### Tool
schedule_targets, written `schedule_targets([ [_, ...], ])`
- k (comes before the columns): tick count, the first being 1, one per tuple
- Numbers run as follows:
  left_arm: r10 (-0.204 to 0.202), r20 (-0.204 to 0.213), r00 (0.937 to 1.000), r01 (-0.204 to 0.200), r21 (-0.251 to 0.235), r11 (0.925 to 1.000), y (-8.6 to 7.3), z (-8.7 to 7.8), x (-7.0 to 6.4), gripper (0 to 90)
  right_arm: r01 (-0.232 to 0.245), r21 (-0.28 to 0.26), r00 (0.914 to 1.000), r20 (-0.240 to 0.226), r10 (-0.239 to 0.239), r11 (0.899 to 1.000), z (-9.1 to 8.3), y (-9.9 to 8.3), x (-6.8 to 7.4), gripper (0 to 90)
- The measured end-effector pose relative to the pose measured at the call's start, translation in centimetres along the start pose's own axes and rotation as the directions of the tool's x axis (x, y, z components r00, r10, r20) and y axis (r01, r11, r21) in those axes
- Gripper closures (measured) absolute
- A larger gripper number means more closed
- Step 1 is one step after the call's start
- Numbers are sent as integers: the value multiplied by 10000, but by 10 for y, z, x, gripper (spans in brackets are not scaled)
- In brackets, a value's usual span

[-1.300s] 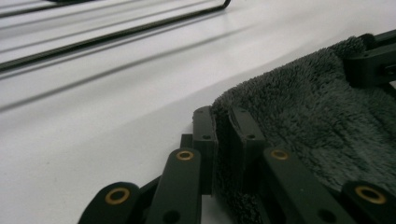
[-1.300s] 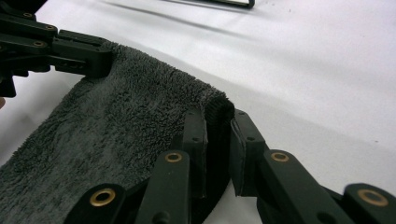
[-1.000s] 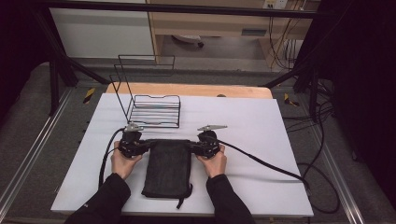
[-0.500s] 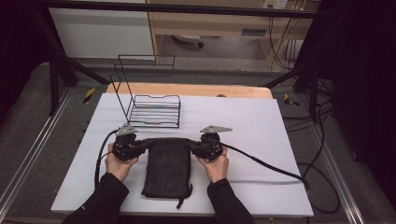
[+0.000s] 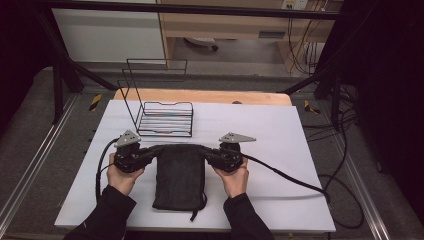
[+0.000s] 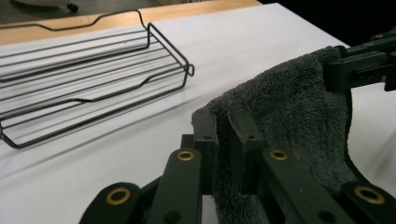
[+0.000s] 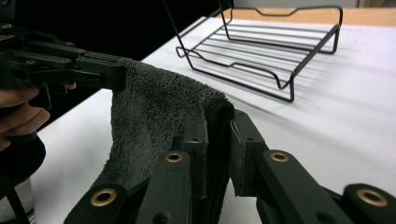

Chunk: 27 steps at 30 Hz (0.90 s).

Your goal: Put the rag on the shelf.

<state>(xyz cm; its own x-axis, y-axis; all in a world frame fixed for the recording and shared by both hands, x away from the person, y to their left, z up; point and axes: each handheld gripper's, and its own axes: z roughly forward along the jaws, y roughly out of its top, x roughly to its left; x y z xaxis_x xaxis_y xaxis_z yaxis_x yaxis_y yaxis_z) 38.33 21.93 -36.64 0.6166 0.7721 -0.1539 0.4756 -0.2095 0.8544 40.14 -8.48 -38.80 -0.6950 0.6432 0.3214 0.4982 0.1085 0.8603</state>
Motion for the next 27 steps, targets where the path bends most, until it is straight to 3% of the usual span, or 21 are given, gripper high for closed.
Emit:
schedule_targets([
  [5,180,-96,9998,-183,-303,9994,5,-9,-5,821,521,-303,9986,88,-519,9982,-6,8,10,796],
  [18,323,73,9994,-311,-1280,9913,20,-34,-15,822,1183,-1103,9930,130,-1176,9868,-27,29,29,799],
  [27,348,25,9994,-338,-1777,9835,27,-43,-17,823,1605,-1471,9870,293,-1579,9760,-34,42,36,800],
])
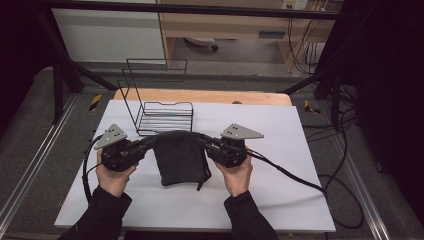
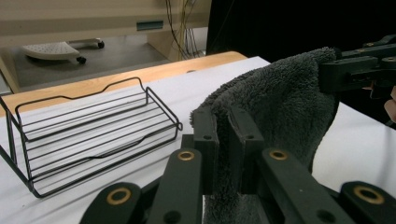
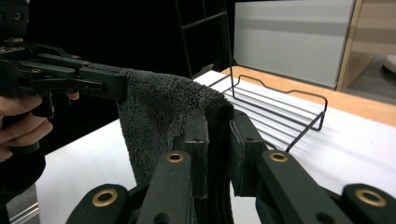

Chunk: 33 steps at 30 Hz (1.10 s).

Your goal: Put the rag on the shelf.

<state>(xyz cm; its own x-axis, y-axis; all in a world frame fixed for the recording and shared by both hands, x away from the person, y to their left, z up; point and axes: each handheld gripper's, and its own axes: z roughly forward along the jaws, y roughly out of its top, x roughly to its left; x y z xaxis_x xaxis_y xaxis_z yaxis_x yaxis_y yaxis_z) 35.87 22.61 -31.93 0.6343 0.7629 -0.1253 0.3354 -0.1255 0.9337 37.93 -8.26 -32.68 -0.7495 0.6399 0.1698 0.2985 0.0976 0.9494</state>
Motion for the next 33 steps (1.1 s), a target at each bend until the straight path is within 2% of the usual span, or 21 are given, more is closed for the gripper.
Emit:
schedule_targets([
  [12,74,-88,9999,-78,-506,9987,10,-6,-2,823,469,-423,9989,79,-466,9980,-4,14,6,800],
  [21,157,-92,9998,-164,-850,9962,19,-5,-4,824,496,-701,9987,154,-486,9963,-6,21,5,801],
  [27,221,-198,9996,-242,-1170,9928,27,-6,-5,824,643,-969,9977,259,-621,9932,-8,27,7,801],
  [33,127,-207,9997,-157,-1523,9882,34,-8,-4,825,775,-1172,9968,300,-744,9901,-8,36,11,801],
])
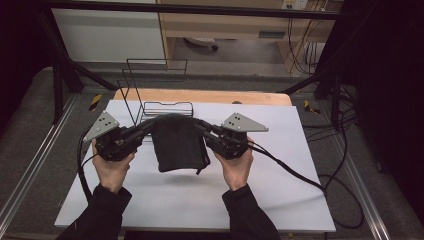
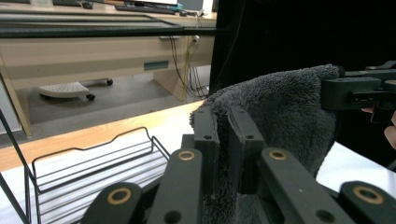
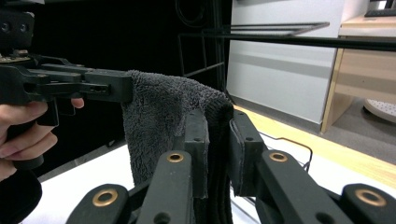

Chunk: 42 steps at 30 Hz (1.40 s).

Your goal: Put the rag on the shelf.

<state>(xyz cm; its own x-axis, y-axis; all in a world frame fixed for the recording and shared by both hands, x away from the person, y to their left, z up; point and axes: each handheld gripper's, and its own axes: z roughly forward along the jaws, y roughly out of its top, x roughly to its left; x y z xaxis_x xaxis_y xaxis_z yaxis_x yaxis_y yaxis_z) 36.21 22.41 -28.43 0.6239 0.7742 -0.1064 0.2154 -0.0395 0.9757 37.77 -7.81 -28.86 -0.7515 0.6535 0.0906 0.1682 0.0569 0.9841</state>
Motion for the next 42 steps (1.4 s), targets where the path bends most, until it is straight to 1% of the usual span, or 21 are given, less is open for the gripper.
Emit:
schedule_targets([
  [3,56,-81,10000,-57,-176,9998,4,-1,1,826,82,-91,9999,60,-81,9999,1,4,1,801],
  [7,9,-159,9999,-16,-460,9989,9,-1,2,827,73,-305,9999,125,-69,9995,4,9,2,801],
  [11,-15,-202,9998,2,-629,9980,13,-1,5,827,74,-510,9998,196,-64,9987,7,14,2,801],
  [13,-46,-219,9997,31,-711,9975,15,-2,7,827,153,-604,9996,244,-138,9981,8,17,3,801],
  [16,-150,-246,9996,126,-940,9955,19,-2,9,827,208,-751,9995,245,-190,9970,10,22,3,801],
  [17,-110,-303,9995,78,-1040,9945,21,-2,11,827,241,-811,9994,270,-220,9964,11,23,3,801],
  [18,-187,-239,9995,161,-1071,9941,22,-2,11,827,242,-849,9994,270,-220,9961,12,24,3,801],
  [21,-177,-276,9995,142,-1240,9922,25,-2,14,828,330,-1003,9990,333,-298,9944,14,28,4,801],
  [22,-209,-283,9994,170,-1309,9912,26,-2,15,827,310,-1057,9991,334,-276,9939,15,29,4,802],
  [23,-215,-284,9994,174,-1356,9906,27,-3,16,828,389,-1114,9987,365,-350,9930,16,30,5,802],
  [24,-156,-355,9992,103,-1442,9895,28,-3,18,828,414,-1174,9985,404,-369,9922,17,32,5,802],
  [25,-220,-303,9993,174,-1465,9891,29,-3,18,828,385,-1210,9987,389,-341,9919,18,33,4,802],
  [26,-198,-345,9992,142,-1539,9880,30,-3,19,828,349,-1274,9989,367,-305,9912,20,35,4,802],
  [31,-237,-438,9988,153,-1838,9829,37,-3,22,828,547,-1521,9978,459,-483,9868,25,43,4,803],
  [34,-260,-492,9985,156,-2020,9793,42,-3,24,828,561,-1669,9979,422,-497,9844,27,48,4,803],
  [38,-314,-559,9979,183,-2221,9749,50,-2,27,829,611,-1742,9976,416,-546,9828,30,56,3,803],
  [42,-384,-598,9975,225,-2461,9690,56,0,29,829,505,-1887,9984,343,-448,9807,33,63,1,803],
])
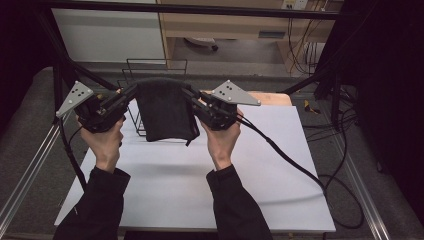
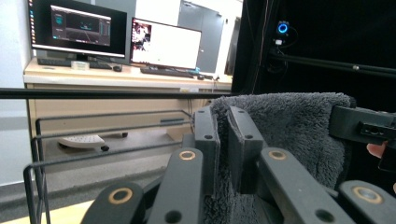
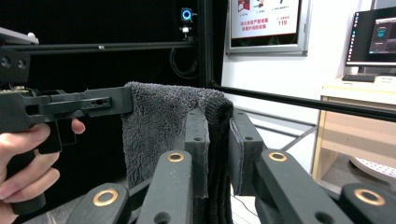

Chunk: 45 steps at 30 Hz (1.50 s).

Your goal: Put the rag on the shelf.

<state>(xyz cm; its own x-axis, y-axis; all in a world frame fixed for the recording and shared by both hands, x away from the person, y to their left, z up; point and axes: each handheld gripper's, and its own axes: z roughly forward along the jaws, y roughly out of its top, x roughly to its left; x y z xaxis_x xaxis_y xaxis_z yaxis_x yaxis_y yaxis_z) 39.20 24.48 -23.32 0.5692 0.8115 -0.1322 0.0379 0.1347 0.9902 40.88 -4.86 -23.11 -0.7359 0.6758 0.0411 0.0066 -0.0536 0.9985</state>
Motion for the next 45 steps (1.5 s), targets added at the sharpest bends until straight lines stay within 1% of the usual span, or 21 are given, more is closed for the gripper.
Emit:
schedule_targets([
  [3,87,-68,9999,-88,-123,9999,4,2,1,829,62,-93,10000,-12,-62,9999,4,3,-1,803],
  [10,-80,-138,9999,75,-349,9994,10,4,5,830,472,-199,9989,65,-471,9987,12,11,-1,803],
  [18,14,-141,9999,-21,-546,9985,23,4,7,831,403,-344,9992,40,-401,9986,18,23,-3,803],
  [24,107,-265,9996,-128,-776,9969,34,5,9,831,594,-524,9982,13,-594,9969,22,36,-3,803],
  [28,47,-357,9994,-79,-880,9961,41,8,11,831,648,-579,9979,-31,-651,9962,27,43,-2,803],
  [32,4,-384,9993,-43,-1021,9948,48,9,15,831,803,-626,9968,-1,-805,9948,31,51,-1,802],
  [38,127,-538,9985,-186,-1116,9936,60,15,18,832,757,-728,9971,54,-755,9945,38,60,-6,802],
  [41,60,-527,9986,-121,-1151,9933,66,19,20,832,794,-766,9968,77,-791,9939,42,65,-8,803],
  [45,72,-566,9984,-138,-1176,9930,74,24,23,832,936,-799,9956,159,-926,9924,47,73,-10,802],
])
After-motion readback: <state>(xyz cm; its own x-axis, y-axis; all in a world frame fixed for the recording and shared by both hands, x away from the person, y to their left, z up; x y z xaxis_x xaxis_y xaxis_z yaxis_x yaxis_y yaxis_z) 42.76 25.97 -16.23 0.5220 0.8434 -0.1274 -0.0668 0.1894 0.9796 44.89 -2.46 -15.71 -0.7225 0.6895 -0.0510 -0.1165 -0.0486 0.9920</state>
